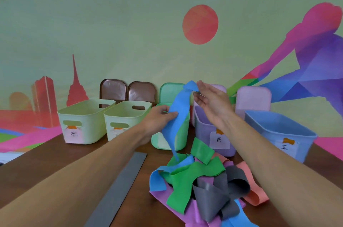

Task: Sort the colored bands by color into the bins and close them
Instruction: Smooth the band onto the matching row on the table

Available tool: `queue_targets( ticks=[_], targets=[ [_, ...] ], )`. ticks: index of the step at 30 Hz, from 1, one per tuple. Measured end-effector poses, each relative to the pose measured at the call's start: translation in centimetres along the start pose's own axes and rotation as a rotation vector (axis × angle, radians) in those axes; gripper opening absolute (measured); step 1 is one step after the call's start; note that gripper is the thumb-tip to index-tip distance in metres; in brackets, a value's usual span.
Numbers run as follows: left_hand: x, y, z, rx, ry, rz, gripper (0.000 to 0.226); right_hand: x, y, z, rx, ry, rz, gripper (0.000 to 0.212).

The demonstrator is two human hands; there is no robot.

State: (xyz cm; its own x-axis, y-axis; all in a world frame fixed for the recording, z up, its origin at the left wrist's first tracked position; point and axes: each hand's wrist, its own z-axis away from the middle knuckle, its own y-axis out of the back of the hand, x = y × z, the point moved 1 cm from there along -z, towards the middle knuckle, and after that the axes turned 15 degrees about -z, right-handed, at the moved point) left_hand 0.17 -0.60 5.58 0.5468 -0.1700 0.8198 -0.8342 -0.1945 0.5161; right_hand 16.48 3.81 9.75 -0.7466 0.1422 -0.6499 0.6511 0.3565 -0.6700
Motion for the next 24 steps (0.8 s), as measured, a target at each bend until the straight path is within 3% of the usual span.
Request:
queue_targets(
  ticks=[3,5,7,12,16,21,24],
  targets=[
    [-0.5,3.0,1.0,0.058,0.015,-0.181,0.014,1.7,-0.9,-0.1,0.022,-0.030,0.106,0.040],
    [-1.2,4.9,2.0,0.053,0.031,-0.285,0.017,3.0,-1.6,0.1,0.025,-0.028,0.306,0.047],
    [-2.0,7.0,3.3,0.053,0.037,-0.373,0.017,4.7,-2.6,0.3,0.004,-0.011,0.501,0.043],
    [-5.3,12.0,6.6,0.072,0.111,-0.576,0.014,9.9,-5.1,1.1,-0.079,-0.003,0.751,0.005],
    [-9.4,15.2,9.5,0.040,0.220,-0.603,0.018,14.8,-6.4,1.4,-0.195,-0.039,0.898,0.005],
    [-14.1,18.2,12.8,-0.064,0.377,-0.503,0.017,20.9,-8.0,0.7,-0.317,0.034,1.272,0.012],
    [-16.8,19.3,14.0,-0.063,0.457,-0.402,0.021,24.3,-9.0,0.3,-0.294,-0.050,1.226,0.010]
  ],
)
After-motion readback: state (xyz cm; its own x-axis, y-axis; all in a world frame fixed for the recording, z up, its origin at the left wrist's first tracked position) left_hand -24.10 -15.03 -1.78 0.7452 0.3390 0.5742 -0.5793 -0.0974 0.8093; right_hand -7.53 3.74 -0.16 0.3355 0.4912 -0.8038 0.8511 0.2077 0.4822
